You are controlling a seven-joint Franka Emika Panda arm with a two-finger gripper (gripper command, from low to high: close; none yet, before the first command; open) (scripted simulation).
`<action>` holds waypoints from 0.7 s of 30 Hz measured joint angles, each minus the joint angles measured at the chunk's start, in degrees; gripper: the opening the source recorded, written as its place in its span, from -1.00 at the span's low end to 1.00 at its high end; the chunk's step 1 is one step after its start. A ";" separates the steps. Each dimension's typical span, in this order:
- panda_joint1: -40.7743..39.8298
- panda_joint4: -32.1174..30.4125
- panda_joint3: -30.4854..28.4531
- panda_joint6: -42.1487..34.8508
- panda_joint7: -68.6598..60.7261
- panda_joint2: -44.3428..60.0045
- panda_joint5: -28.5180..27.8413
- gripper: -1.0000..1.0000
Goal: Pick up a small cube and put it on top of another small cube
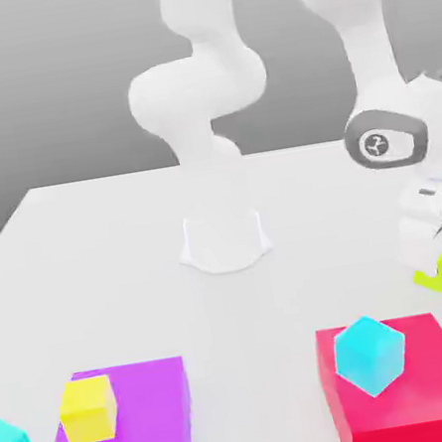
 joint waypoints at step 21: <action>-31.13 24.20 -18.98 -12.91 -28.81 8.97 10.03 -1.00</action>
